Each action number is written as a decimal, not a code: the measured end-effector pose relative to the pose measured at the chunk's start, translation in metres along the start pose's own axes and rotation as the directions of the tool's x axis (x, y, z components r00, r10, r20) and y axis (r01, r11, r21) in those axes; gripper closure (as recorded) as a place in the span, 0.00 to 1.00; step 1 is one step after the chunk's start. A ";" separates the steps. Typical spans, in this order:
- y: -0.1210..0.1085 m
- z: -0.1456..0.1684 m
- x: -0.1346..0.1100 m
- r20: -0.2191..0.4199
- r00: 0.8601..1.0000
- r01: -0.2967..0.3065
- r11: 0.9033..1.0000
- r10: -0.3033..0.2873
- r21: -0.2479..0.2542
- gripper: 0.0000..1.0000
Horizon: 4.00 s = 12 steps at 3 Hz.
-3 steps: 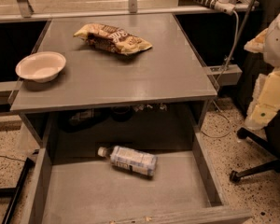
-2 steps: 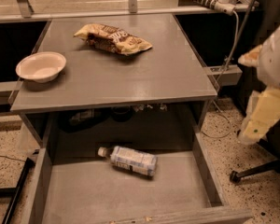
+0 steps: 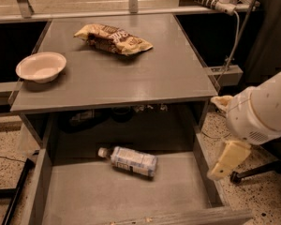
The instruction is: Pick blue plastic bottle from top drawer and place on counter
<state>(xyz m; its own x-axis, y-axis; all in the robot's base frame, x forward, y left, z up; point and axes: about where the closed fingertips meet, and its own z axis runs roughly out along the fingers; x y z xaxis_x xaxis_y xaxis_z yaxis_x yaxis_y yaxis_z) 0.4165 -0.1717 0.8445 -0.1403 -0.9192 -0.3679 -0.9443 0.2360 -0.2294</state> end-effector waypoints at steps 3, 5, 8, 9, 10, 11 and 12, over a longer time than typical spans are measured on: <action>0.008 0.059 -0.023 0.156 0.988 0.004 1.000 -0.008 0.022 0.00; 0.002 0.128 -0.045 0.260 0.964 -0.051 0.999 0.053 -0.018 0.00; 0.030 0.209 -0.073 0.322 0.946 -0.015 0.996 0.042 -0.085 0.00; 0.040 0.232 -0.073 0.314 0.949 -0.011 0.995 0.042 -0.101 0.00; 0.044 0.250 -0.077 0.306 0.951 -0.007 0.995 0.037 -0.100 0.00; 0.040 0.267 -0.076 0.286 0.957 -0.019 0.995 0.046 -0.098 0.00; 0.038 0.282 -0.069 0.255 0.964 -0.053 0.992 0.081 -0.115 0.19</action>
Offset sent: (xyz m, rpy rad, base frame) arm -0.0003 0.0217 -0.0300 0.0858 -0.0292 0.0299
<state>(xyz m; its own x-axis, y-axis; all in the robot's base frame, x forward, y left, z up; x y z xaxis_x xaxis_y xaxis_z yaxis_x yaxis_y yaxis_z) 0.4745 -0.0109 0.6069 -0.1361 -0.7864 -0.6025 -0.9635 0.2467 -0.1043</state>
